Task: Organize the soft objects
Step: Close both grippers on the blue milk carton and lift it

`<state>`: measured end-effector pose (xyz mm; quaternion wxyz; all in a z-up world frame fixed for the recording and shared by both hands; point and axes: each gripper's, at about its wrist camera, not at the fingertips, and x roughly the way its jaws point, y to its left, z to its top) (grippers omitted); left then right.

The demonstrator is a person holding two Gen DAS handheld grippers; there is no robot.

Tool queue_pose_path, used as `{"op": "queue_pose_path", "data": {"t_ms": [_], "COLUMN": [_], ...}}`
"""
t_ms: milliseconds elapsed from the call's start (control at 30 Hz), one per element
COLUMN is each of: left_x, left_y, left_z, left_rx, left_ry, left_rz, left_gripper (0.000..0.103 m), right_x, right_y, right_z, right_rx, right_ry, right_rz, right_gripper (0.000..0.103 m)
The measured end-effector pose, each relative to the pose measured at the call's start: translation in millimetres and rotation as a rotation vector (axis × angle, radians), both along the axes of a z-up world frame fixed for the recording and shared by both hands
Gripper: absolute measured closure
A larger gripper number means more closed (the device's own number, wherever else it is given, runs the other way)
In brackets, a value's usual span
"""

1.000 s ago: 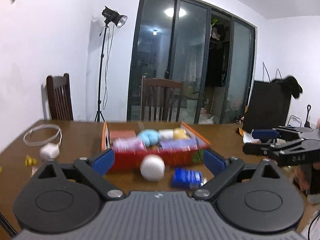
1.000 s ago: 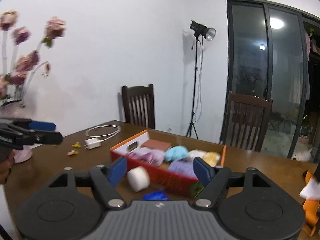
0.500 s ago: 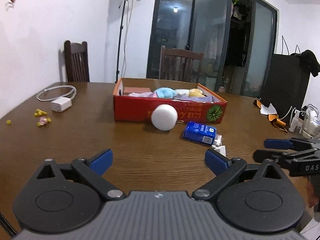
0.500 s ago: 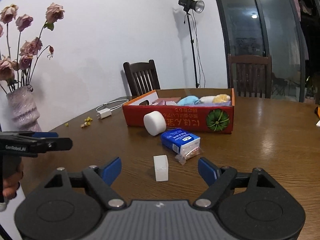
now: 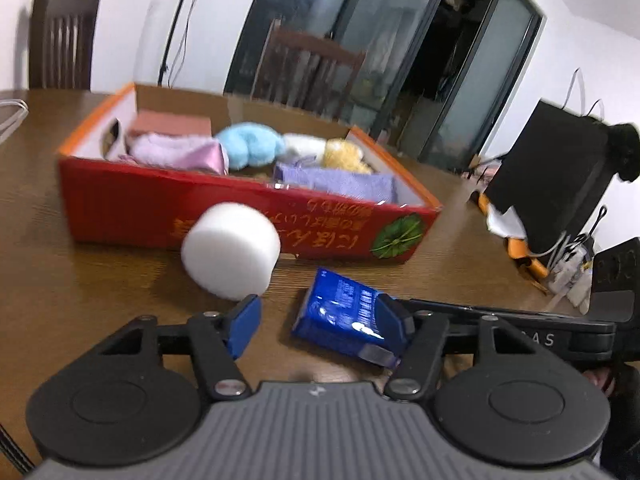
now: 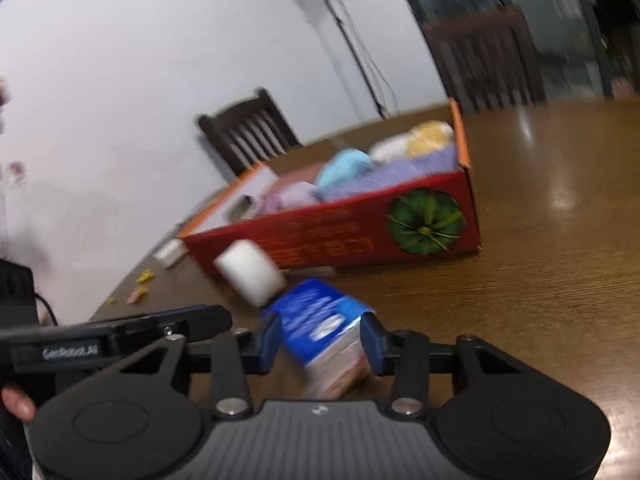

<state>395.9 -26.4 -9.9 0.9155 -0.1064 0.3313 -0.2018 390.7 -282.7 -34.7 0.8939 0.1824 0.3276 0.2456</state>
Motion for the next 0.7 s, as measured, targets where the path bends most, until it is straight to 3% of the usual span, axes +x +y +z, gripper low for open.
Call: {"op": "queue_pose_path", "data": {"t_ms": [200,367,533,700], "left_x": [14,9,9,1], "left_y": [3,6,3,2], "left_z": [-24,-20,-21,-14], "left_rx": [-0.11,-0.113,-0.101,-0.08], "left_ry": [0.042,0.037,0.042,-0.044], "left_rz": [-0.06,-0.06,-0.068,-0.073], "left_gripper": [0.06,0.063,0.066,0.068], "right_x": [4,5,9,3], "right_y": [-3,-2,-11,-8], "right_z": [-14,-16,-18,-12], "right_rx": [0.076,0.084,0.124,0.104], "right_ry": [0.003,-0.007,0.009,-0.064], "right_rz": [0.031,0.034,0.005,0.006], "right_gripper": [0.064,0.064,0.071,0.075]}}
